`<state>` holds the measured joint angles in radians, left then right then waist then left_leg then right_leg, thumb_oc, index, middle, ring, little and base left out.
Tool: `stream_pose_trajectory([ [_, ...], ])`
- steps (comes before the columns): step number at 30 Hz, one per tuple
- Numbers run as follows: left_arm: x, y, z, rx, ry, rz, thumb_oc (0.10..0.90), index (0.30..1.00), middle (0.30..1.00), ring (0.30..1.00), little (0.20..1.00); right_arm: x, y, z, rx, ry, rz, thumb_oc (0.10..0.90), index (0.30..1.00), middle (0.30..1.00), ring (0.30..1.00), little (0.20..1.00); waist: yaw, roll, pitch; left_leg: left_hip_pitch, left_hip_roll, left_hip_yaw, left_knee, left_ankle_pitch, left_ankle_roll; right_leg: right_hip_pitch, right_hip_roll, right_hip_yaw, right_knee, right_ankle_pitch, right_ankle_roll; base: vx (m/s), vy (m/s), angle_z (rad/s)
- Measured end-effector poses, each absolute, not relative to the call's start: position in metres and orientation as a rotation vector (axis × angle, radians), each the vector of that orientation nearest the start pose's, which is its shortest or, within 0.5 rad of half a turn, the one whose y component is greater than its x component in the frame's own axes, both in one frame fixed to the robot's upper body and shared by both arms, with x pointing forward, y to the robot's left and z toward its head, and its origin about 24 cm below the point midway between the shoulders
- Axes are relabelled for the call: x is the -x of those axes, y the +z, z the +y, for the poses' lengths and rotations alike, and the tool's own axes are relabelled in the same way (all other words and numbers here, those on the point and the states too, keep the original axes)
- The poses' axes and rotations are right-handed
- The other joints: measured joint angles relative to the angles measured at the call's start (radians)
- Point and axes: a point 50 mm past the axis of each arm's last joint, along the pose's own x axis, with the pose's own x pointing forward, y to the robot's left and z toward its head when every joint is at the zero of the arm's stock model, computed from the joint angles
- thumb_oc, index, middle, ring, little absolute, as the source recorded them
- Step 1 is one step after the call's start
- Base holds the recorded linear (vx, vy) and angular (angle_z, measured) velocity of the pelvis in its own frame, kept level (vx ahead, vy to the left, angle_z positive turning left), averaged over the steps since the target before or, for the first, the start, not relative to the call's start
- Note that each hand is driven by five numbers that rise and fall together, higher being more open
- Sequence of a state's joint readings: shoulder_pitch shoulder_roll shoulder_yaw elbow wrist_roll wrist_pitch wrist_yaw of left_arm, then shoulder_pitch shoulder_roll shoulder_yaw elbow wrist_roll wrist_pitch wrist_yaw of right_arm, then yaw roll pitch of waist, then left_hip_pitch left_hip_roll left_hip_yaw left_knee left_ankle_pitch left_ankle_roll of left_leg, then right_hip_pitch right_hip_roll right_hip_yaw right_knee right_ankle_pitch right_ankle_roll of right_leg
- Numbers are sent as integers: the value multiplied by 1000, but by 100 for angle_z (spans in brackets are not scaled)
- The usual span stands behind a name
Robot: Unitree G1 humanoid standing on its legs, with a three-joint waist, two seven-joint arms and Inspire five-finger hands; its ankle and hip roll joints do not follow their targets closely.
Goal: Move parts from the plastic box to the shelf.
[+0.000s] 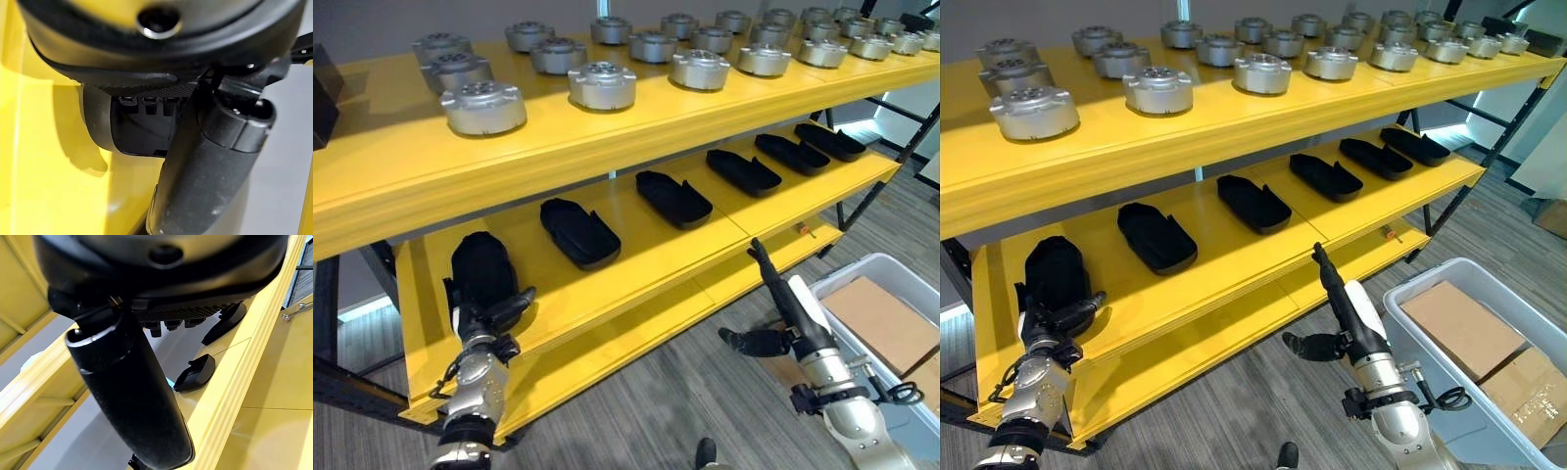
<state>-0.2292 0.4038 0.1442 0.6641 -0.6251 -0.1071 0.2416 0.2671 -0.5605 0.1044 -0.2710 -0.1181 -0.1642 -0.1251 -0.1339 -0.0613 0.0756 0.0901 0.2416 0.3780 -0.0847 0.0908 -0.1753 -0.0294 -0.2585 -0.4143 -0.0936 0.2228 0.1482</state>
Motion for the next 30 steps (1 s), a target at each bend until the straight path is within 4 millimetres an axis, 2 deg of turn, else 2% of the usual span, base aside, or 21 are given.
stream_pose_trajectory([
  [10,-266,12,303,318,649,176,900,1000,1000,1000,1000,-200,76,-208,622,94,-179,900,1000,1000,1000,1000,2,-7,24,1,0,-6,0,0,0,4,0,-7,7,-2,2,0,-1,1],
  [16,-265,18,310,309,660,170,900,1000,1000,1000,1000,-204,79,-207,642,91,-192,900,1000,1000,1000,1000,1,-3,27,2,0,-6,1,0,-1,6,0,-7,7,1,-2,0,0,0],
  [20,-273,50,311,273,605,60,900,1000,1000,1000,1000,-208,84,-207,644,86,-215,900,1000,1000,1000,1000,6,-6,41,2,0,-14,4,3,-4,11,1,-8,7,4,-4,1,1,3],
  [22,-275,91,317,174,536,-72,900,1000,1000,1000,1000,-209,87,-207,646,84,-228,900,1000,1000,1000,1000,8,-9,58,1,0,-17,4,3,-4,12,2,-9,7,4,-4,0,3,2],
  [25,-273,135,325,86,495,-231,900,1000,1000,1000,1000,-210,88,-208,649,83,-228,900,1000,1000,1000,1000,13,-9,60,1,0,-18,4,1,-5,13,1,-10,7,3,-3,0,0,0],
  [26,-271,155,325,78,486,-332,900,1000,1000,1000,1000,-210,88,-208,650,85,-228,900,1000,1000,1000,1000,23,-7,61,2,-1,-18,4,1,-4,13,1,-10,7,3,-2,0,0,0],
  [30,-270,176,324,90,483,-447,900,1000,1000,1000,1000,-212,90,-207,652,106,-234,900,1000,1000,1000,1000,34,1,66,1,-1,-27,4,1,-5,19,0,-18,7,1,-1,0,0,3],
])
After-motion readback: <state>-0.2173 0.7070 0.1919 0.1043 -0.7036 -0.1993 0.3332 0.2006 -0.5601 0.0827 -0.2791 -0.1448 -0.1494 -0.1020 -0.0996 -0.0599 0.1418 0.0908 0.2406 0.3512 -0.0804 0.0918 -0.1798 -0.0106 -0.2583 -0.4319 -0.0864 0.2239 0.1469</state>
